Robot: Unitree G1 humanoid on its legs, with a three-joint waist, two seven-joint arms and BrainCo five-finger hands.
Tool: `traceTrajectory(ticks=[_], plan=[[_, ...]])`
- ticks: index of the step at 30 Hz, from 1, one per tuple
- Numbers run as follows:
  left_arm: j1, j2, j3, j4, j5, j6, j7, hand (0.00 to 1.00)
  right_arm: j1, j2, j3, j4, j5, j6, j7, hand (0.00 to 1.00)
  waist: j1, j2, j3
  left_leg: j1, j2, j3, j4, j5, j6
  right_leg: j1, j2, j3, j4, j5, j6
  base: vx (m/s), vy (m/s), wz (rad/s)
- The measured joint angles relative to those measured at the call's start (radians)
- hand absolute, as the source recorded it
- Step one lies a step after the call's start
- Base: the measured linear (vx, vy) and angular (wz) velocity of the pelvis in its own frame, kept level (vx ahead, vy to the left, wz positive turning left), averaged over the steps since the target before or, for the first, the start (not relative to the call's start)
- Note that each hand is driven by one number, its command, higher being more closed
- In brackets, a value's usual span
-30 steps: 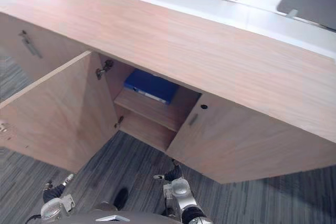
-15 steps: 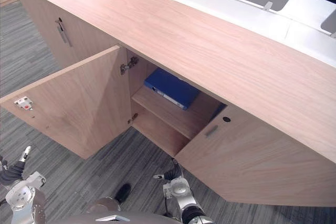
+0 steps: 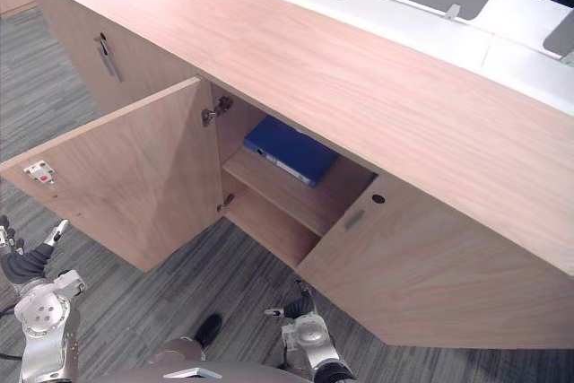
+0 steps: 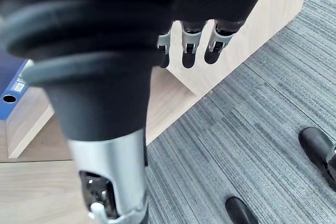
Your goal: Walk over to the cabinet, pick up the folder, carry it to the office cabinet, place the folder inside the office cabinet, then close the office cabinet door
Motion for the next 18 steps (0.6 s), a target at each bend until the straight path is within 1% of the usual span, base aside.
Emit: traceTrajectory(ticks=[4,7,8,9,11,14,18], plan=[[0.023,0.001,0.061,0.004,0.000,0.004,0.003,0.00,0.021,-0.002,-0.002,-0.001,0.000,0.001,0.000,0.00,0.002,-0.002,-0.013,-0.001,0.007,0.021,0.000,0.000,0.000,-0.013,0.003,0.018,0.002,-0.003,-0.003,-0.04,-0.053,-0.11],[0.021,0.001,0.061,0.016,0.001,0.007,0.001,0.00,0.024,0.001,-0.003,-0.007,0.000,0.002,0.000,0.00,0.003,-0.001,-0.021,0.001,0.009,0.026,0.000,0.008,-0.001,-0.002,0.010,0.014,-0.011,0.016,0.001,-0.02,-0.042,0.01],[0.017,0.001,0.062,0.030,0.002,0.008,-0.001,0.00,0.025,0.002,-0.005,-0.020,0.000,0.002,0.001,0.00,0.004,-0.001,-0.022,0.003,0.012,0.026,0.000,0.008,-0.002,0.008,0.020,0.011,-0.031,0.026,0.001,-0.04,-0.034,0.01],[0.016,0.002,0.062,0.040,0.003,0.008,-0.005,0.00,0.025,0.003,-0.007,-0.030,0.000,0.002,0.001,0.00,0.005,-0.001,-0.023,0.003,0.013,0.026,0.000,0.008,-0.002,0.010,0.023,0.011,-0.039,0.029,-0.002,-0.06,-0.046,-0.01],[0.014,0.003,0.061,0.093,0.021,0.025,-0.018,0.00,0.017,0.006,-0.021,-0.046,0.000,0.001,0.001,0.00,0.004,0.000,-0.023,0.000,0.019,0.027,0.000,0.009,-0.001,0.018,0.038,0.010,-0.076,0.041,-0.012,-0.08,-0.040,-0.02],[0.014,0.003,0.062,0.139,0.025,0.041,-0.033,0.00,0.022,0.009,-0.021,-0.046,-0.001,0.002,0.001,0.00,0.002,0.002,-0.023,-0.002,0.024,0.031,0.000,0.001,0.005,0.024,0.051,0.015,-0.098,0.044,-0.010,-0.07,-0.028,0.02],[0.017,0.010,0.065,0.182,0.068,0.054,-0.034,0.00,0.026,0.015,-0.022,-0.046,0.000,0.002,0.002,0.00,0.001,0.006,-0.025,-0.004,0.031,0.054,0.000,-0.003,0.003,0.025,0.056,0.028,-0.107,0.044,-0.010,-0.02,-0.015,0.01]])
